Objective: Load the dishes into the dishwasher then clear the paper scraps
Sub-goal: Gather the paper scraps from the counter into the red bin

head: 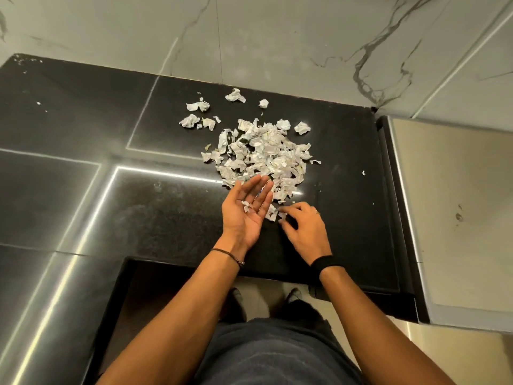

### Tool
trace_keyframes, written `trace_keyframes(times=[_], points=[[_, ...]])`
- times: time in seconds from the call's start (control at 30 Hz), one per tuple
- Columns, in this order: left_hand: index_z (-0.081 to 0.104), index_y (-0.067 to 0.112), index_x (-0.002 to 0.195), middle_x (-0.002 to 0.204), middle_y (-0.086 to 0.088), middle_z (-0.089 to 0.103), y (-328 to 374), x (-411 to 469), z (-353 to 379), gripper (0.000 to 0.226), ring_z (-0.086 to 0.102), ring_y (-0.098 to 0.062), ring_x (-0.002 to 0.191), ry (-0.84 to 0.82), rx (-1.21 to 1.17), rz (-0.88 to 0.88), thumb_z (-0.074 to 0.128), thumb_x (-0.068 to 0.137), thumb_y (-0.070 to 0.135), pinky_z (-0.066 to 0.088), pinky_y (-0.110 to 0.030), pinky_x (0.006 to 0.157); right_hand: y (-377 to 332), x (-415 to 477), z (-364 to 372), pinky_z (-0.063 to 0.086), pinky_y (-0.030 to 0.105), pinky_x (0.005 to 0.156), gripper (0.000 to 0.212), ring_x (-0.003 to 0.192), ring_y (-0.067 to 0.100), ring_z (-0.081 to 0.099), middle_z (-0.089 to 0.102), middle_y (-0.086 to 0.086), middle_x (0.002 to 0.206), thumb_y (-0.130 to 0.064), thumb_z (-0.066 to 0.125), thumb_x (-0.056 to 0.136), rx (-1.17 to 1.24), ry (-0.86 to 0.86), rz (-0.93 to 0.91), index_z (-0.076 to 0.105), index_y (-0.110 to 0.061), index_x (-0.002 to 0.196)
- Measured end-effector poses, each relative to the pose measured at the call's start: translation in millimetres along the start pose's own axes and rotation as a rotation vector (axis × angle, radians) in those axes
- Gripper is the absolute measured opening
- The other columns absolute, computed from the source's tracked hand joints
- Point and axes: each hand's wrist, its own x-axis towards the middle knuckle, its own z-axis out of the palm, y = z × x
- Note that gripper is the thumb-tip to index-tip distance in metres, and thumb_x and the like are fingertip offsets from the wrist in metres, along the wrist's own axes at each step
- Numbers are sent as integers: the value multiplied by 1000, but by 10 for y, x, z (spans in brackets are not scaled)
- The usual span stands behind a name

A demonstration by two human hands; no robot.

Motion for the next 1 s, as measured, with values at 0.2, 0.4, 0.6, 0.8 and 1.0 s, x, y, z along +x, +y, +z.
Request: trace_keyframes(times=[0.2,0.4,0.6,0.8,1.0], points=[[61,2,133,130,-17,69,-10,37,-30,47,66,-30,122,4,46,13,48,106,38,50,-40,107,-135,-14,-36,53,37,83,10,90,11,62,68,-8,96,-22,69,94,149,184,99,75,-21,101],[63,2,127,128,-18,69,-145,73,-58,40,65,-31,123,11,-20,4,47,106,32,48,-43,111,-556,-42,-152,54,23,85,13,95,11,69,75,-9,101,-17,73,92,549,159,81,76,-17,105],[67,0,116,125,-20,70,-99,28,-143,35,66,-32,121,-5,-147,0,44,107,25,52,-41,104,-349,-78,-50,57,30,86,15,92,5,68,73,-8,100,-15,70,92,409,186,163,75,-17,107],[66,1,120,126,-18,70,-27,-38,-238,40,67,-31,119,26,-31,46,45,107,32,51,-40,106,-238,-140,204,47,32,83,19,91,20,58,65,1,100,-24,72,91,-15,90,4,72,-13,107],[63,2,128,128,-18,70,26,-42,-314,48,68,-29,119,63,10,75,48,105,41,55,-36,101,-184,-222,87,51,37,80,5,87,12,57,61,-5,96,-22,65,97,30,194,31,69,-18,96]])
